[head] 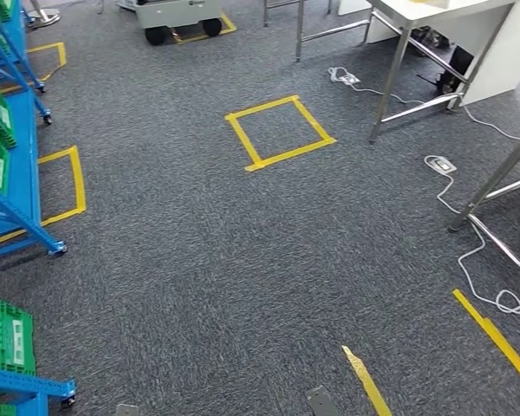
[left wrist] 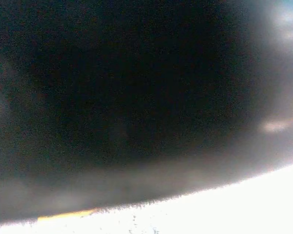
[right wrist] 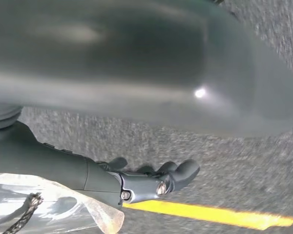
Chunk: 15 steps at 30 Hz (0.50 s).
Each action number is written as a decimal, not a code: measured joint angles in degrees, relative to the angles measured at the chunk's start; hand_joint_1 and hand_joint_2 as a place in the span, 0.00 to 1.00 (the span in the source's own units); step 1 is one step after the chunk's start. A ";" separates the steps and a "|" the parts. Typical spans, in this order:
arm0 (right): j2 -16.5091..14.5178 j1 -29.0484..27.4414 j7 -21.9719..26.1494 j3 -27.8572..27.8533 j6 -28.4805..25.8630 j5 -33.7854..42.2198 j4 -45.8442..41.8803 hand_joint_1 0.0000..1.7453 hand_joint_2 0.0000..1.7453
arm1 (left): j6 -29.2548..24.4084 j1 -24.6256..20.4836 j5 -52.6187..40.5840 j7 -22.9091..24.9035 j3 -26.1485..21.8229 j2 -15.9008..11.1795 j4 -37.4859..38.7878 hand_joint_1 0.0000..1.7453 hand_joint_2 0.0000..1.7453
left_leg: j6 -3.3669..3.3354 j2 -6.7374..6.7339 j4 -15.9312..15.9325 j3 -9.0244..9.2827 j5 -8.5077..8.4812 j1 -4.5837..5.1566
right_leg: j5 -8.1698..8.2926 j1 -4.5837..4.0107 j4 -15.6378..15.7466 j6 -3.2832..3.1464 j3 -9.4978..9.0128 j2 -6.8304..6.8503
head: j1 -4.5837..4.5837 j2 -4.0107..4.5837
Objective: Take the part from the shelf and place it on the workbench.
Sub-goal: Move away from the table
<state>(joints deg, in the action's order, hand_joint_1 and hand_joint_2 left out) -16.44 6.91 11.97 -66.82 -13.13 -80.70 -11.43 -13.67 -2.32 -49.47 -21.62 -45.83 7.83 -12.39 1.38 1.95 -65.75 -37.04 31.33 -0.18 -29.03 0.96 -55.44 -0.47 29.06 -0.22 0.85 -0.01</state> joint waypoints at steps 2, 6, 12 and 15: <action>-0.04 0.04 -0.13 0.17 -0.01 -0.07 0.00 0.00 0.00 | 0.12 -0.10 -0.14 0.12 0.01 -0.01 0.00 0.00 0.00 | 0.59 -1.32 -6.65 -3.26 2.35 -0.36 | -0.25 -0.06 -0.02 -0.06 -0.12 1.96 | 0.04 0.01; -0.10 0.17 -0.15 0.34 -0.01 -0.10 0.00 0.00 0.00 | 0.14 0.09 -0.19 0.26 -0.01 -0.16 0.00 0.00 0.00 | 0.70 -3.72 1.87 1.34 -3.30 -0.64 | -0.91 -0.16 -0.05 0.51 -0.87 4.90 | 0.06 -0.01; -0.19 0.57 0.01 0.61 -0.16 -0.02 0.00 0.00 0.00 | 0.16 0.07 -0.30 0.07 -0.01 -0.19 0.00 0.00 0.00 | -1.63 -4.42 9.00 4.75 -4.68 -0.12 | -2.68 -0.52 -0.47 2.50 -1.68 6.57 | -0.26 0.01; -0.19 0.46 0.12 0.79 -0.16 0.13 0.00 0.00 0.00 | 0.10 -0.14 -0.37 -0.02 -0.01 -0.21 0.00 0.00 0.00 | -2.53 -2.45 9.26 4.73 -5.01 -0.35 | -7.07 -0.15 -8.33 3.00 1.99 1.51 | -0.62 0.01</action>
<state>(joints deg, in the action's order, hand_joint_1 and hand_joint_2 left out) -16.63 7.37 12.08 -66.03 -13.29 -80.58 -11.43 -13.57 -2.46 -49.84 -21.64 -45.84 7.62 -12.39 -1.14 -0.50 -56.49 -32.32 26.31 -0.53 -36.09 0.82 -63.77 2.54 31.05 1.29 0.23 -0.01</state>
